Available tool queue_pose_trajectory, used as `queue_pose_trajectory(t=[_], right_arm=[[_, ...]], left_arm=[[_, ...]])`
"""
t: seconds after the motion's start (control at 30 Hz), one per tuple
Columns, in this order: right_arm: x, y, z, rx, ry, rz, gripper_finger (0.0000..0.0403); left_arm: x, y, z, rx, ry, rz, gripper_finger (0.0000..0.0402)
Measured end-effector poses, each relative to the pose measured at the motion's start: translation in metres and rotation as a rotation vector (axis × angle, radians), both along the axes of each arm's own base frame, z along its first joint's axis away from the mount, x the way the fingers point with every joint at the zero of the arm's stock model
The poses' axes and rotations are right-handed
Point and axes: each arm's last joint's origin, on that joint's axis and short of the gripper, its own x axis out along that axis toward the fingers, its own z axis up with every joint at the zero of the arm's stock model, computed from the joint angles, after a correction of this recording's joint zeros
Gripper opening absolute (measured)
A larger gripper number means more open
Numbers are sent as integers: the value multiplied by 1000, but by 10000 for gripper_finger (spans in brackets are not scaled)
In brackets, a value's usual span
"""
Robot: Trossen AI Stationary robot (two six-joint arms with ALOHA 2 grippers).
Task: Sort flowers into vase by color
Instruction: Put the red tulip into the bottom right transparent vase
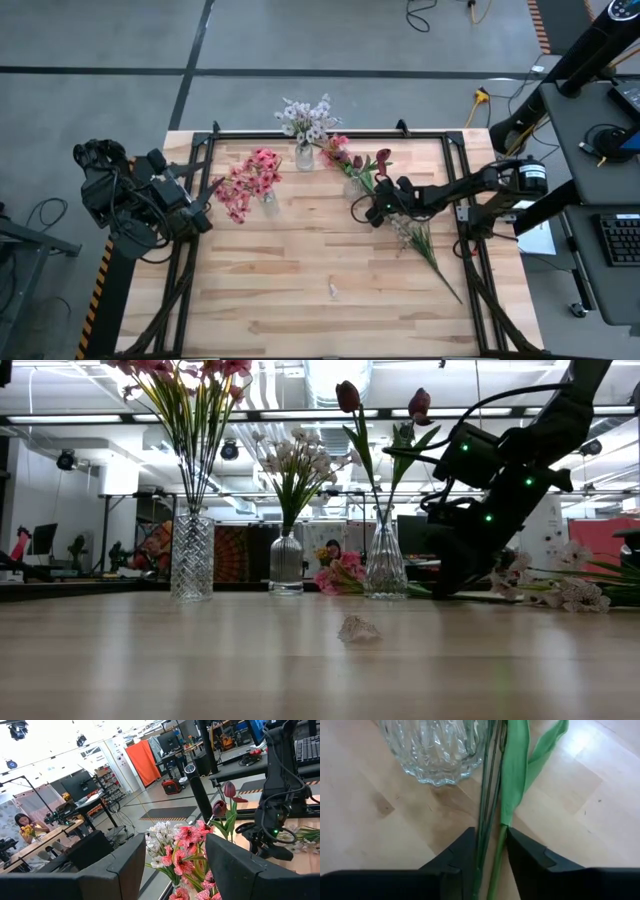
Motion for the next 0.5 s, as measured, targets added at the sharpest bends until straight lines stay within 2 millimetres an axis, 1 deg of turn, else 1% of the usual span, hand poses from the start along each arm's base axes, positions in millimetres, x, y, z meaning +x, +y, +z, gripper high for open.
queue_pose_trajectory(t=[0.2, 0.27, 0.4, 0.5], right_arm=[[-6, -1, 7, -3, 35, -12, 66], [-10, 0, 9, 5, 46, -47, 55], [-18, 1, 11, 30, 80, -105, 42], [-22, 2, 13, 33, 89, -113, 40]], left_arm=[[0, 0, 0, 0, 0, 0, 190], [0, 0, 0, 0, 0, 0, 190], [0, 0, 0, 0, 0, 0, 190], [0, 0, 0, 0, 0, 0, 190]])
